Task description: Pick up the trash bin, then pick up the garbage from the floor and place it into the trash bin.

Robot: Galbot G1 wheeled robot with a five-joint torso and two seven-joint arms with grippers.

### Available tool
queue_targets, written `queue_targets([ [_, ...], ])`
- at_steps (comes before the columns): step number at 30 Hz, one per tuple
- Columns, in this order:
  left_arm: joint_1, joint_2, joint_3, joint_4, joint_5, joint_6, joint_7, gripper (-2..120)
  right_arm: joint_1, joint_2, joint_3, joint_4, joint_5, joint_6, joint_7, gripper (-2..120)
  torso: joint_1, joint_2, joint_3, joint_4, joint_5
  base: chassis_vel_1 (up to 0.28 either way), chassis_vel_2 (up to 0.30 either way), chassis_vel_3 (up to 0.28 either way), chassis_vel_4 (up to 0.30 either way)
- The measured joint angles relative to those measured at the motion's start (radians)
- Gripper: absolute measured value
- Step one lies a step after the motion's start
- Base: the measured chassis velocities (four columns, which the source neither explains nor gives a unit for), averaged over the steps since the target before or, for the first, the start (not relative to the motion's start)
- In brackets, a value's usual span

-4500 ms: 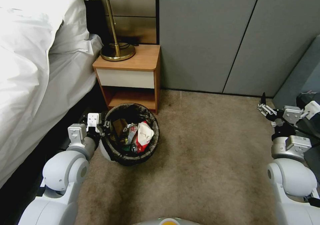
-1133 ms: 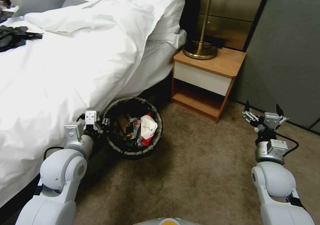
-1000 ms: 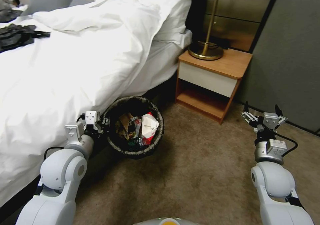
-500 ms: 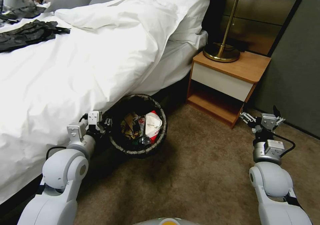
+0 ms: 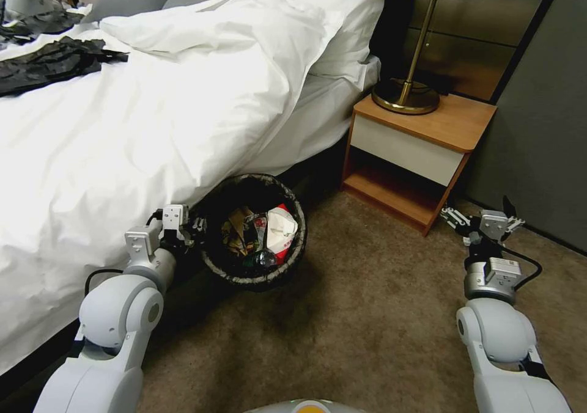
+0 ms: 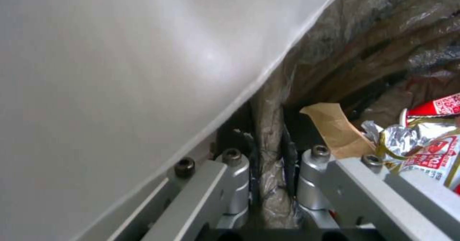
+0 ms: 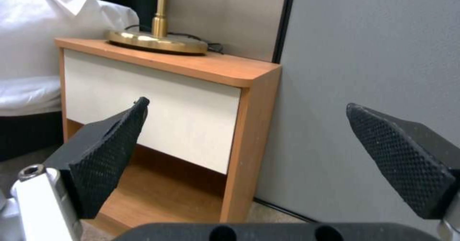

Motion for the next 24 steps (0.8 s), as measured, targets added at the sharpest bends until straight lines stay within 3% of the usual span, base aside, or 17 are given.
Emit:
queue_targets([
  [24,-0.011,-0.008,0.006,0.02,0.007,0.001,-0.006,5,-0.006,-0.001,-0.006,-0.003,-0.01,-0.021,0.006,100,0.0,0.0,0.0,0.0001,0.0,0.023,-0.02,-0.022,0.02],
])
